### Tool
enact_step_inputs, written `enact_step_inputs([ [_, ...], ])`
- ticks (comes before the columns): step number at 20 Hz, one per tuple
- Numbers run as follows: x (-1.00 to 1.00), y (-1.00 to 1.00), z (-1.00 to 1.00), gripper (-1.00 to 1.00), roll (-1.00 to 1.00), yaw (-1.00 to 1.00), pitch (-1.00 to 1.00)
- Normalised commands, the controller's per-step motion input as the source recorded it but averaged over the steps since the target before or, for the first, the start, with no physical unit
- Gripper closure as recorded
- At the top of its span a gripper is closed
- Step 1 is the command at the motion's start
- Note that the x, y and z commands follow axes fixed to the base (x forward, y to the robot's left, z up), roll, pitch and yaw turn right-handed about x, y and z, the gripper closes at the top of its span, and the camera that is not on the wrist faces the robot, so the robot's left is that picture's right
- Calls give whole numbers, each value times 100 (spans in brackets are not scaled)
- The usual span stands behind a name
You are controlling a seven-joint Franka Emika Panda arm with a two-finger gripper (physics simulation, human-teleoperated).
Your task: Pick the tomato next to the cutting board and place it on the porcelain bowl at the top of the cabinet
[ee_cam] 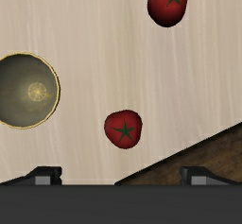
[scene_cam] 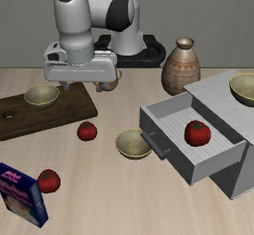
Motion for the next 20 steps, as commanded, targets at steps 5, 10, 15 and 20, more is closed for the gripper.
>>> enact_step_inputs([
  [5, 0, 0, -100, -100, 0, 0, 0],
  [10, -20, 0, -100, -100, 0, 0, 0],
  [15, 0, 0, -60, -100, 0, 0, 0],
  [20, 20, 20, 20, -100, 0, 0, 0],
])
